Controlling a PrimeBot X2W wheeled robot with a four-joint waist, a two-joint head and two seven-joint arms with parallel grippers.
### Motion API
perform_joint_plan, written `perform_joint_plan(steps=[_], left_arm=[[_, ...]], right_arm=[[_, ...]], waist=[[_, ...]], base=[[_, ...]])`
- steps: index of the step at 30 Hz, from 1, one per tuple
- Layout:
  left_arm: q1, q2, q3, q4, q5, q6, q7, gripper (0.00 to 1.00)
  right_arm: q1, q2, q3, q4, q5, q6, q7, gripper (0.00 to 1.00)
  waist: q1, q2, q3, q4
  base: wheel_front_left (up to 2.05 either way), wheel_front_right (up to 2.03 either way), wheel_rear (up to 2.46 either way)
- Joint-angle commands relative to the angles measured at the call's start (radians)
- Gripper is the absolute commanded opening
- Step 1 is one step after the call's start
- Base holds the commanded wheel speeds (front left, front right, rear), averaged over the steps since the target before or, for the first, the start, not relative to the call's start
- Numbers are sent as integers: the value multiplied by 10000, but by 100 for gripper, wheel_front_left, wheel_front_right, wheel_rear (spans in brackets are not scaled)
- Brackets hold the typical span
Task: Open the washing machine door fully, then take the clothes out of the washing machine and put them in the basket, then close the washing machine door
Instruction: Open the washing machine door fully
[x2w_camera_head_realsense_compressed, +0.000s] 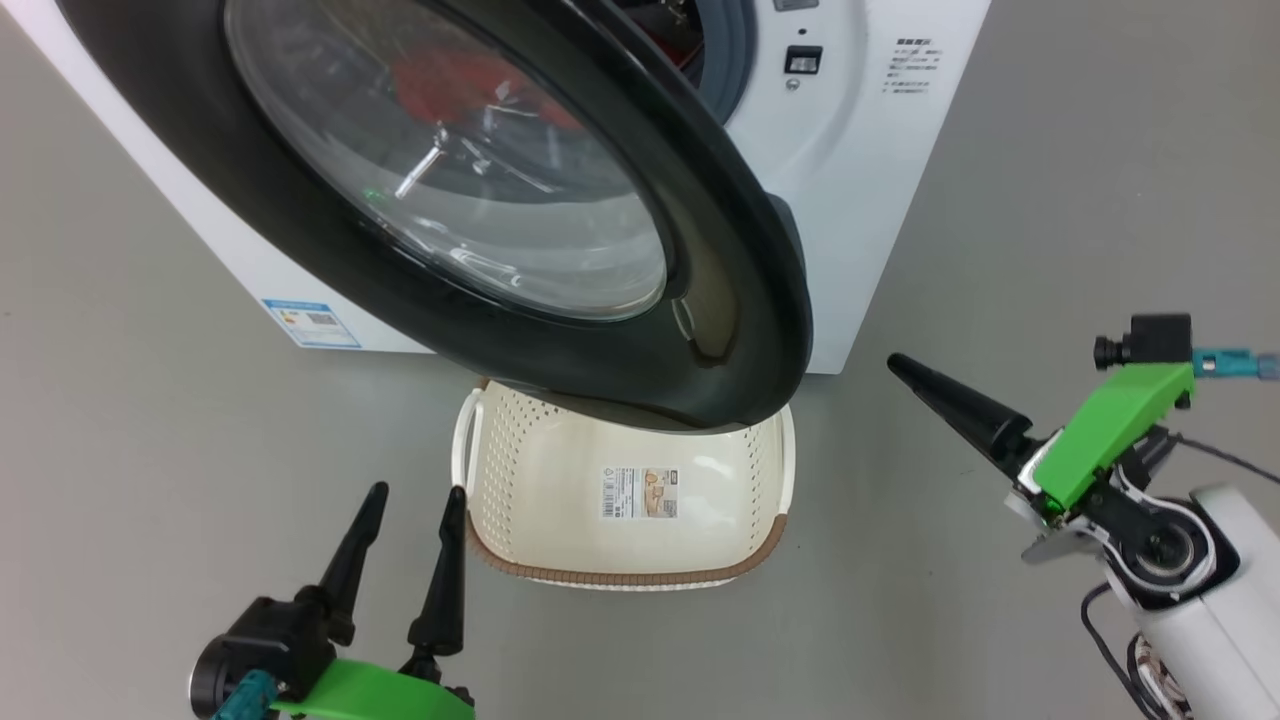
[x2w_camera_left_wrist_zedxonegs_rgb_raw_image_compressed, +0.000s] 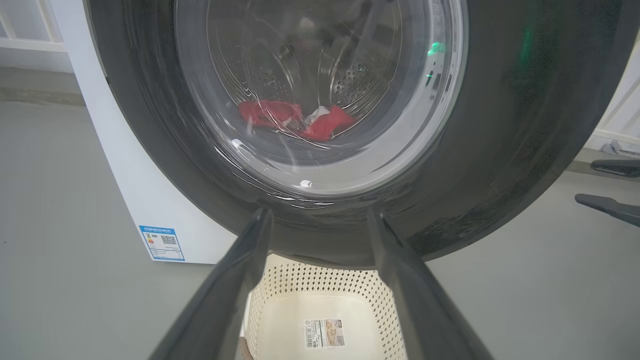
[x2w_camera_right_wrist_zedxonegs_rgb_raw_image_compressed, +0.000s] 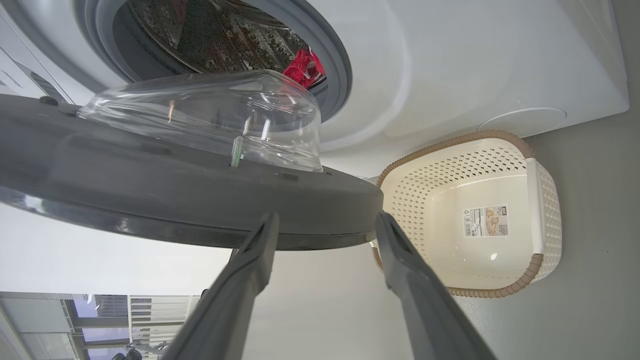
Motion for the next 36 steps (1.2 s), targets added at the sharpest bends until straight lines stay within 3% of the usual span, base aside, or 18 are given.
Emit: perform_joint_plan(steps=[1, 20, 36], left_arm=[[58, 102, 391, -198, 67, -63, -122, 100], [551, 102, 870, -153, 196, -90, -122, 100], [581, 102, 981, -83, 258, -148, -122, 100]], right_arm=[[255, -154, 35, -214, -80, 77, -196, 100], [1846, -805, 1184, -99, -1480, 77, -2359, 100], [1940, -1683, 3123, 296, -3805, 77, -6395, 100]], waist=[[0, 0, -90, -86], [0, 0, -572, -646], [0, 0, -530, -719]], base=[[0, 0, 0], [0, 0, 0], [0, 0, 0]])
